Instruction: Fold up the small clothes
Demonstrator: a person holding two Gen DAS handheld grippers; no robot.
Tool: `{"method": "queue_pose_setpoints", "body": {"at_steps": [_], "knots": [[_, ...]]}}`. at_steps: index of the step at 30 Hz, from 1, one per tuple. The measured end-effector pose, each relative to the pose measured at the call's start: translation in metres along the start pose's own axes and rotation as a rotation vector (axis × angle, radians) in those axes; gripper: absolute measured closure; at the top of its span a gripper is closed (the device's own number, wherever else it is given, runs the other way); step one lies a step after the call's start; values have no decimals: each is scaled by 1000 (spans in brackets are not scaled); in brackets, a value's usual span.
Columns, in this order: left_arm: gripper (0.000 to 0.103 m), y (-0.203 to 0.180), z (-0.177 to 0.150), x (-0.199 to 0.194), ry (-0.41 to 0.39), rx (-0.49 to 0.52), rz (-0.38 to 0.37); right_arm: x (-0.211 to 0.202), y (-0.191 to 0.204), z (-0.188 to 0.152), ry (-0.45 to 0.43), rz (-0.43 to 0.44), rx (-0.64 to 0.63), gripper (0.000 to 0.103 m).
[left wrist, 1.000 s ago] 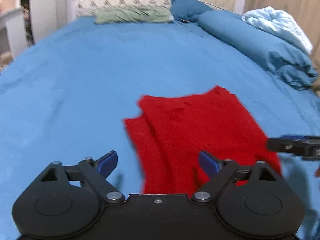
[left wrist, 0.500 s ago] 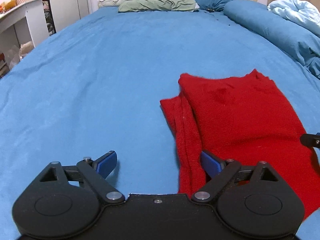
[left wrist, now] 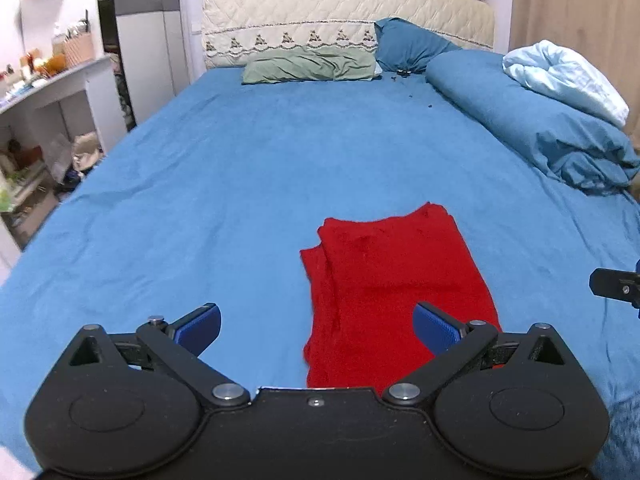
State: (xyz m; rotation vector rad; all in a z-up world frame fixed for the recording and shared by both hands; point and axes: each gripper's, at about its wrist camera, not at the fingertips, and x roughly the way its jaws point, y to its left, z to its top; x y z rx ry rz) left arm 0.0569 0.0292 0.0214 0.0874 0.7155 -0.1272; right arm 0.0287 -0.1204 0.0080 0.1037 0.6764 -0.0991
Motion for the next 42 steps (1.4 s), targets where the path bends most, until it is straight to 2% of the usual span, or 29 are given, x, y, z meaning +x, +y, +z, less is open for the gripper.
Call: {"method": "queue_pose_setpoints", "body": {"at_steps": [3,7,17,42], "knots": [[0,-7,-14,-24,-6,23,32,-26,6,-10,19,-20,-15,0],[0,-7,-31,-41,-9,0,37,-46,9,-30,51,-26,-17,0],[0,-12,-56,-44,13,18,39,-48,14,-74,126,-65,-18,0],[0,-21,-57,-47,-3,26,25,-49,6,-76,130,-69,-14,0]]}}
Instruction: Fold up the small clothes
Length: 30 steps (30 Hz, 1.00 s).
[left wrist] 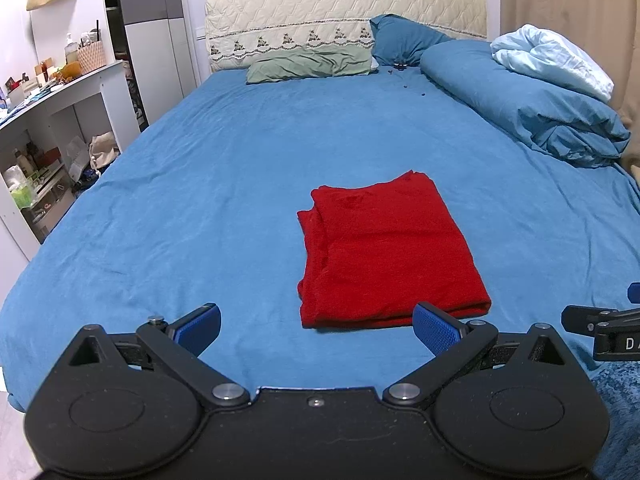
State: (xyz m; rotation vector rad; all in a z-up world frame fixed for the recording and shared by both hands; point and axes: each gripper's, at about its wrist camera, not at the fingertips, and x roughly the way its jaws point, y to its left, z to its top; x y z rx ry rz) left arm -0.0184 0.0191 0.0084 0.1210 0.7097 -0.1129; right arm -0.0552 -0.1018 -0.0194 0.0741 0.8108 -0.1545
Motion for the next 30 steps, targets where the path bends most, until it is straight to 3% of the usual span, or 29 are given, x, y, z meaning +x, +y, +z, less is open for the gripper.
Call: {"method": "queue_pose_setpoints", "body": {"at_steps": [30], "knots": [[0,-2,1,-1,-12,-7,3,-1,3,-2,0,-6,6,0]]}}
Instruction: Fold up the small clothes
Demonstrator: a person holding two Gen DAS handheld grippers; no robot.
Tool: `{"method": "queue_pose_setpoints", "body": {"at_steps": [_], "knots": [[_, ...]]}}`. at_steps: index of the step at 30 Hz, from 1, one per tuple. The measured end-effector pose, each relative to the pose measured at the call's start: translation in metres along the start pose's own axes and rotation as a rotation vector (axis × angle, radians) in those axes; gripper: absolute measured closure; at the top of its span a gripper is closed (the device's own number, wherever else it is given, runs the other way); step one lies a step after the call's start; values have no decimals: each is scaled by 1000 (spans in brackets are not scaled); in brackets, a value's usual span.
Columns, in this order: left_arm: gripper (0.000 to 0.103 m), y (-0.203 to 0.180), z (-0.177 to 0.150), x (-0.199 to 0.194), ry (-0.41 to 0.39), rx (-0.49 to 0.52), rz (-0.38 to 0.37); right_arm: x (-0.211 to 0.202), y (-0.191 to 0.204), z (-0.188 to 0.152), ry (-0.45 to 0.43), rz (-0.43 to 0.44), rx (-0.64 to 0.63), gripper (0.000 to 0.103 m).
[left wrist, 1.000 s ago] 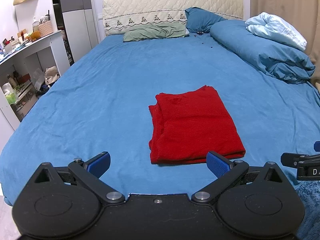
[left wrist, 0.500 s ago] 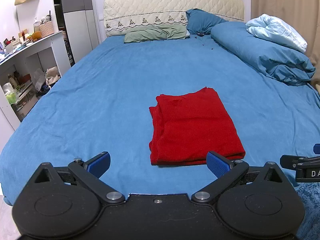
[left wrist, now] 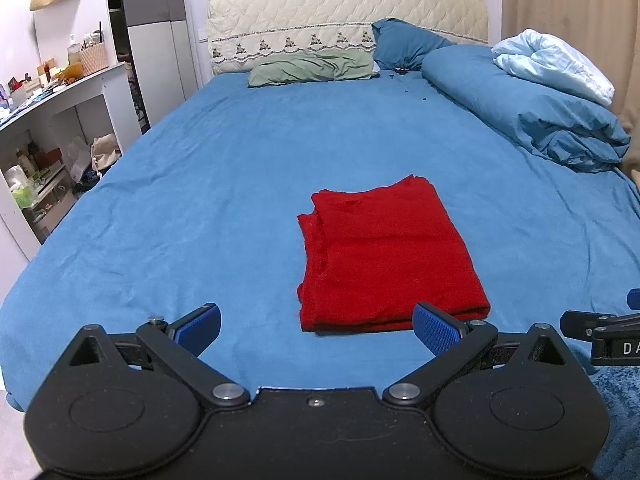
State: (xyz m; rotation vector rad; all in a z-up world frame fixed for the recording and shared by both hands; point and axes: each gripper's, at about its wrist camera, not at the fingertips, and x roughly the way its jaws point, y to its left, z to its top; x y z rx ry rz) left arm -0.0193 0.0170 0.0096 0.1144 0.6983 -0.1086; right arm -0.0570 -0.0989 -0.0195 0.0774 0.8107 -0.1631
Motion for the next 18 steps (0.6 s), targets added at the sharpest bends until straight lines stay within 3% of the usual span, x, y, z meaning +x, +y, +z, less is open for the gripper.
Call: {"method": "queue_pose_setpoints", "body": {"at_steps": [18], "knots": [[0,1,-2,-4,-14,0,-8,-2,9,-1,-2,-4,6,0]]}}
